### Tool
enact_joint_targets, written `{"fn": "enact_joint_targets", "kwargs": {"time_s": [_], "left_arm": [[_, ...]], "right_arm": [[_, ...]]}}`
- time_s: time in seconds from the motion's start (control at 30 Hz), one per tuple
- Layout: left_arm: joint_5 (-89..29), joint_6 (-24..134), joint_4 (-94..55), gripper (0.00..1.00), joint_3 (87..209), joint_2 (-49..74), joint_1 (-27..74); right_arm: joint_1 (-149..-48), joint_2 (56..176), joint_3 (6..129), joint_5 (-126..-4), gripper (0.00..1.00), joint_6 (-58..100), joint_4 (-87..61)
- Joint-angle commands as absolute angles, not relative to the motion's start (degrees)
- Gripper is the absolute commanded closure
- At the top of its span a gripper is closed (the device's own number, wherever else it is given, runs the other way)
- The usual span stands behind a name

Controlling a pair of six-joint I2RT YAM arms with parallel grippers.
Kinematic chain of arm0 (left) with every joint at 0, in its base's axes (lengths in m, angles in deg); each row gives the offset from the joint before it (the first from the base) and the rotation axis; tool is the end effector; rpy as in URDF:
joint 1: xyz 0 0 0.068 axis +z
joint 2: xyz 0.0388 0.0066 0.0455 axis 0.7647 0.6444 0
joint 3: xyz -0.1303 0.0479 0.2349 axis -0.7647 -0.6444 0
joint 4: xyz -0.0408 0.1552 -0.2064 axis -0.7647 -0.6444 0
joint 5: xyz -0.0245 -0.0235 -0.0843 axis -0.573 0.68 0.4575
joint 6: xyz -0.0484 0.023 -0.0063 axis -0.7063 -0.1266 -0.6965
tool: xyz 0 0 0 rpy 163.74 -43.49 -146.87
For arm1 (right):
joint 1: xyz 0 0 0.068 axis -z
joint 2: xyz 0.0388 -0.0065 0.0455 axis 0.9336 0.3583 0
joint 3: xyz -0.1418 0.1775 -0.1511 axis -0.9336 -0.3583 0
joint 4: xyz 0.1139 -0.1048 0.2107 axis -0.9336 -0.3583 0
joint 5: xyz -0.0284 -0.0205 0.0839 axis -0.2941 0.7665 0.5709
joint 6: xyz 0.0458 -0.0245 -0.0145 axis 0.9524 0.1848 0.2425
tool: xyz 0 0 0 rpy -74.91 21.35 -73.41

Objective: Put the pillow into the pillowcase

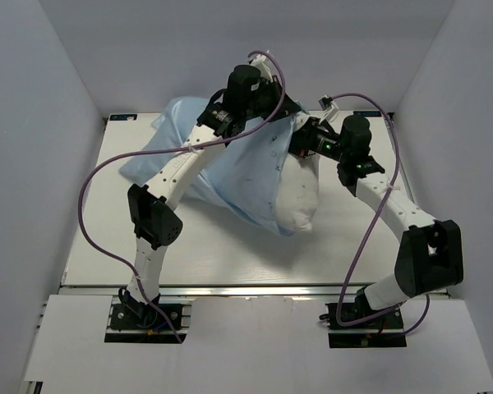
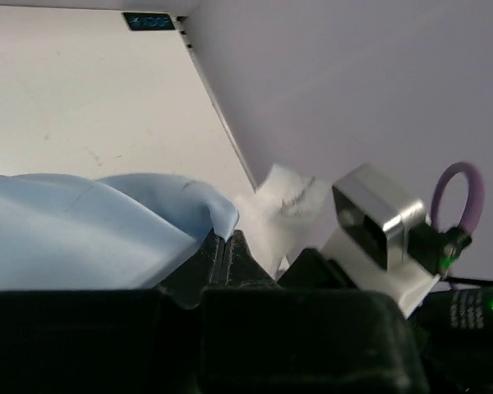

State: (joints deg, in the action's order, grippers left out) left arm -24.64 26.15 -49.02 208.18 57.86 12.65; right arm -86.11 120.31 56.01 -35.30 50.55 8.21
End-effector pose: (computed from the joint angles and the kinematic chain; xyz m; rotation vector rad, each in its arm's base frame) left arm 0.3829 -0.3015 0.4183 0.1223 2.0050 -1.1373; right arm 0.3291 0.1240 0.3415 -0.2636 1.7086 1.2252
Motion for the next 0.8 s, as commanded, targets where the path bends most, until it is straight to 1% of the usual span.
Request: {"fn": "enact_joint_targets", "kwargs": {"time_s": [0.0, 0.1, 0.27, 0.4, 0.53, 0.57, 0.63, 0.67, 0.73, 0.77], "left_arm": [[-13.13, 18.41, -29.37, 1.0, 213.83, 54.16, 9.01], [-12.34, 17.79, -28.83, 1.0, 213.31, 52.41, 9.01], [-12.43, 17.44, -26.98, 1.0, 207.52, 47.83, 8.66], [-12.34, 17.53, -26.81, 1.0, 204.7, 45.9, 8.22], [-12.34, 17.0, -25.14, 1.0, 200.31, 45.11, 7.43], [-12.42, 16.91, -24.88, 1.0, 199.25, 45.1, 7.43], [-12.95, 16.65, -24.09, 1.0, 195.65, 44.23, 7.43], [-14.17, 16.65, -23.91, 1.0, 194.25, 43.88, 7.43], [-15.5, 16.82, -23.56, 1.0, 189.77, 43.26, 7.51], [-16.2, 16.91, -23.73, 1.0, 188.62, 43.35, 7.6]], "right_arm": [[-91.42, 120.15, 52.95, -32.91, 1.0, 49.79, 9.67], [-90.46, 120.77, 52.58, -36.07, 1.0, 46.98, 8.8], [-84.76, 123.14, 57.23, -41.17, 1.0, 45.83, 8.44], [-80.97, 125.25, 61.36, -42.93, 1.0, 46.27, 10.64], [-78.42, 125.78, 61.54, -43.29, 1.0, 47.15, 13.62], [-78.06, 125.96, 61.28, -42.51, 0.88, 47.24, 13.89], [-77.54, 126.31, 60.93, -38.92, 0.71, 46.36, 13.8], [-77.36, 126.22, 60.06, -37.24, 0.61, 45.58, 13.89], [-76.74, 125.26, 58.82, -31.64, 0.55, 41.72, 14.85], [-76.57, 123.86, 57.77, -30.29, 0.5, 39.96, 14.42]]}}
